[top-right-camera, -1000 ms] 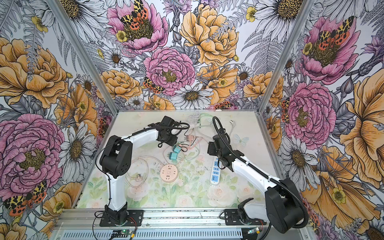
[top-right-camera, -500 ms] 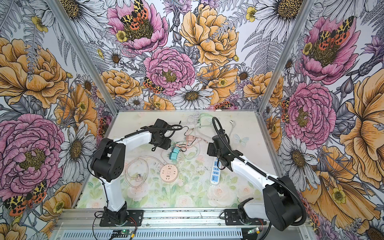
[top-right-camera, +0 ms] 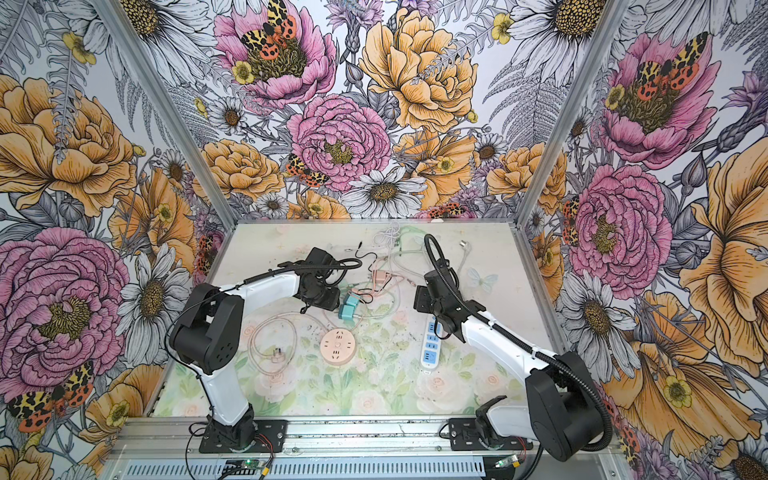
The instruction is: Insert the plug
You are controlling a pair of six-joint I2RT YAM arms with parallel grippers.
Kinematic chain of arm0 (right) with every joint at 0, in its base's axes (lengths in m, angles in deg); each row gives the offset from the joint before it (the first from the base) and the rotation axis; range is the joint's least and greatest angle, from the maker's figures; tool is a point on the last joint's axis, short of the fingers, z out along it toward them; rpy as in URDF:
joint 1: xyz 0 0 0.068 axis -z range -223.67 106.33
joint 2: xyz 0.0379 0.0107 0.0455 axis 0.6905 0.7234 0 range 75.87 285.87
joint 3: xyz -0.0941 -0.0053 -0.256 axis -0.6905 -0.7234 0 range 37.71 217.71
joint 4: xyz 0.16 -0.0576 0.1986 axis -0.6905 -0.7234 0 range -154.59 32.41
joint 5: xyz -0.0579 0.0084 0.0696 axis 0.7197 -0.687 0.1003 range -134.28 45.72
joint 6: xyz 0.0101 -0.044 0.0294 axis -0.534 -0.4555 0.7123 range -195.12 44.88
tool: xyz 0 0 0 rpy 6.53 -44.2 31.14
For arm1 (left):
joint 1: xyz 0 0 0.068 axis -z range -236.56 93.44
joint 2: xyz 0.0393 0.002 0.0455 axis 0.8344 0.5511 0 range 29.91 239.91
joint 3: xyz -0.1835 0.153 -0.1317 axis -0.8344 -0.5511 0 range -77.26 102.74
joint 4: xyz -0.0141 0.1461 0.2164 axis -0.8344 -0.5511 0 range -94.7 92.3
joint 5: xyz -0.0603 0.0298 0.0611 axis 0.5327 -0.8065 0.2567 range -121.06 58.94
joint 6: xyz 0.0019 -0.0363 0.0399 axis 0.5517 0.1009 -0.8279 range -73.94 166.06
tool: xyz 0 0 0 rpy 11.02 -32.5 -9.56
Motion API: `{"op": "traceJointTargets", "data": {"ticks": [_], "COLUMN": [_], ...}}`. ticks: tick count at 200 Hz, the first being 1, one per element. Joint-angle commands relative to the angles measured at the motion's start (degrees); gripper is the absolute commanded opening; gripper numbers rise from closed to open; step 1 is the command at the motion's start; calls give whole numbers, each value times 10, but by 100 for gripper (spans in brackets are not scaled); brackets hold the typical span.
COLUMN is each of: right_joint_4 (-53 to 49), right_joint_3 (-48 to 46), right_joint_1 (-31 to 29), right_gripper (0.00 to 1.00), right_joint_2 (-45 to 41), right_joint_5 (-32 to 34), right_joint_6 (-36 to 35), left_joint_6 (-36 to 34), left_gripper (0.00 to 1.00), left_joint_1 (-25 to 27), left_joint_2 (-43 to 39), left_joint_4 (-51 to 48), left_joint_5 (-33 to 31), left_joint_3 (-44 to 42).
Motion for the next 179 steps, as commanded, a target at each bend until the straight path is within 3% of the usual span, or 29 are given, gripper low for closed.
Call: {"op": "traceJointTargets", "data": {"ticks": [1, 28, 61, 109, 135, 179], "right_joint_4": [4, 3, 4, 3, 4, 3], "right_joint_3": [2, -1, -10, -17, -17, -19], "right_joint_1": [2, 3, 2, 3, 3, 4], "right_gripper": [66, 65, 65, 65, 66, 66], "right_joint_2": [-9, -24, -37, -55, -70, -120], "right_joint_5": [-3, 2, 5, 9, 6, 11], "right_joint_6": [2, 2, 1, -1, -14, -47], "left_joint_6": [12, 11, 13, 16, 27, 35], "left_gripper": [26, 10, 2, 2, 2, 2], "left_joint_1": [-3, -5, -6, 14, 21, 55], "left_joint_2": [0, -42, -98, -134, -139, -106], "left_joint_4": [7, 6, -13, -131, -137, -151], "left_joint_5": [-17, -5, -11, -23, 23, 27], "left_joint_3": [4, 11, 31, 152, 209, 323]}}
